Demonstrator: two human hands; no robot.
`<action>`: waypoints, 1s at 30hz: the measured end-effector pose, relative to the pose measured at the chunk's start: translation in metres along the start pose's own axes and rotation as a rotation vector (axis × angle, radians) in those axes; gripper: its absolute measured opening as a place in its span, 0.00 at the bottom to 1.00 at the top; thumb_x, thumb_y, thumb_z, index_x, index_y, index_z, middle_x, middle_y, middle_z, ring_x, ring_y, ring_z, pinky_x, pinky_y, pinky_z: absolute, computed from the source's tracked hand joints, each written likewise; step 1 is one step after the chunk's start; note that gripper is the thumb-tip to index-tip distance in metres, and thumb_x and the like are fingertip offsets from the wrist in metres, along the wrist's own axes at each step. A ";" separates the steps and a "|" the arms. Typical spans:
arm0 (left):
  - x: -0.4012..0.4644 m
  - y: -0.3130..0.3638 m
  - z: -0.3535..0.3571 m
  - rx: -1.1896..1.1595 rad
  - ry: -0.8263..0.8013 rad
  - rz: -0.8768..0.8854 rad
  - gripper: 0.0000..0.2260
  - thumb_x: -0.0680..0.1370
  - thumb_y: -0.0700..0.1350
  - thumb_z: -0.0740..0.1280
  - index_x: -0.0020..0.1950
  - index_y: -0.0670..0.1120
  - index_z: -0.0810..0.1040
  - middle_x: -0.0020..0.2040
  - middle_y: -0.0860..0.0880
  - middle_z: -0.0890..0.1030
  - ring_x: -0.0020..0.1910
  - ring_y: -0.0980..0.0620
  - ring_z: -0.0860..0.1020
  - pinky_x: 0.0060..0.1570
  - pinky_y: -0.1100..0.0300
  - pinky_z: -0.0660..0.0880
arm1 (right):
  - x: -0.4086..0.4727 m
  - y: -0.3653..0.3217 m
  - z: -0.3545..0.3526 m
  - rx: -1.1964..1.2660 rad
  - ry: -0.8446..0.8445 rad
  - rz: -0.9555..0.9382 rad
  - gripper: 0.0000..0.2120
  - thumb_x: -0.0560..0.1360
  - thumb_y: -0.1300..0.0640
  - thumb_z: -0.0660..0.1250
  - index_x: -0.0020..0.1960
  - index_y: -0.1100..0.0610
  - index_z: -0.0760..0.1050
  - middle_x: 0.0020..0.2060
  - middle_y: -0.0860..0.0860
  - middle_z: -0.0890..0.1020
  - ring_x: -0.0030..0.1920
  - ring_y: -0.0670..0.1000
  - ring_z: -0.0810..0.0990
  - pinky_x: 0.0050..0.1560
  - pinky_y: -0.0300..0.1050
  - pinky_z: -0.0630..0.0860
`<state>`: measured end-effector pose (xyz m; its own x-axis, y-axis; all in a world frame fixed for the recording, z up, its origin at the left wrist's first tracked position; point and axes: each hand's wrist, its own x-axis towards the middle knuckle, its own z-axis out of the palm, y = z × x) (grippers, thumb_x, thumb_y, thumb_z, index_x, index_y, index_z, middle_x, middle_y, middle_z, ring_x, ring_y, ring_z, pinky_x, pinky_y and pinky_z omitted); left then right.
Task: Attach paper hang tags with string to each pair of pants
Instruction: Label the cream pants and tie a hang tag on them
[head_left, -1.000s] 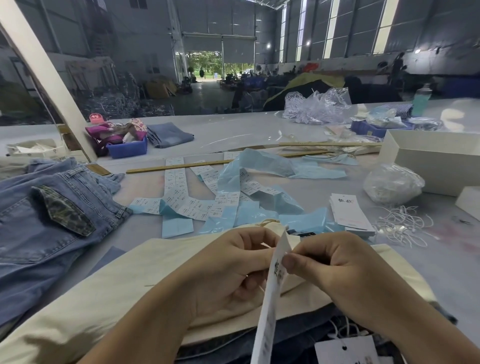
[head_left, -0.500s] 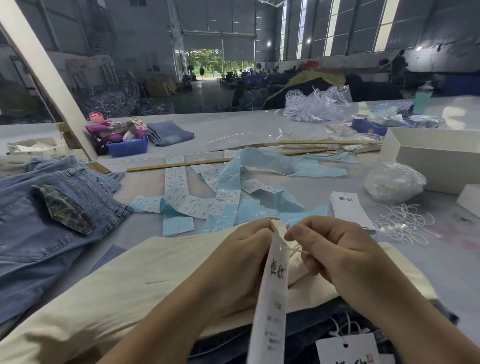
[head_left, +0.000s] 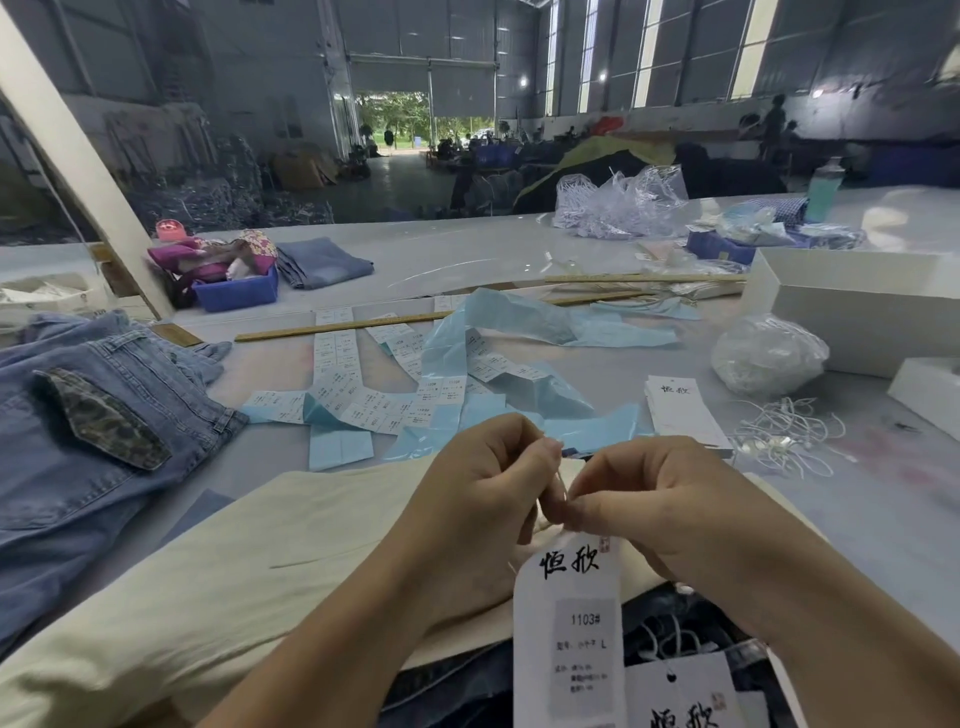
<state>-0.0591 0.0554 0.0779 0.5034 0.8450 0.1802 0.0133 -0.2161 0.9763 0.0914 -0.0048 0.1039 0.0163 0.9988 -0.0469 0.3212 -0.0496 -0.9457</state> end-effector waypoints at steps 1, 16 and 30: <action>0.000 0.000 0.000 0.011 0.011 0.008 0.12 0.77 0.47 0.63 0.33 0.49 0.75 0.32 0.48 0.80 0.24 0.55 0.67 0.24 0.65 0.65 | 0.000 -0.001 -0.001 -0.005 -0.011 0.015 0.07 0.70 0.57 0.74 0.35 0.58 0.81 0.16 0.42 0.71 0.17 0.40 0.69 0.18 0.27 0.60; 0.001 -0.007 -0.001 0.209 0.066 -0.019 0.12 0.75 0.53 0.61 0.39 0.49 0.78 0.33 0.58 0.78 0.30 0.63 0.72 0.31 0.70 0.67 | -0.002 -0.002 -0.009 -0.028 0.082 0.071 0.13 0.71 0.62 0.70 0.28 0.57 0.77 0.24 0.51 0.79 0.18 0.41 0.68 0.20 0.30 0.61; 0.005 -0.009 -0.003 0.361 -0.032 -0.150 0.07 0.79 0.45 0.67 0.41 0.49 0.80 0.39 0.53 0.80 0.40 0.56 0.76 0.47 0.55 0.74 | 0.000 0.020 0.009 -0.342 0.196 -0.006 0.07 0.70 0.52 0.70 0.33 0.50 0.80 0.23 0.43 0.75 0.25 0.40 0.71 0.26 0.31 0.66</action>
<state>-0.0589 0.0632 0.0704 0.4989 0.8661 0.0293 0.3893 -0.2542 0.8853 0.0891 -0.0058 0.0820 0.1831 0.9817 0.0519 0.6181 -0.0739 -0.7826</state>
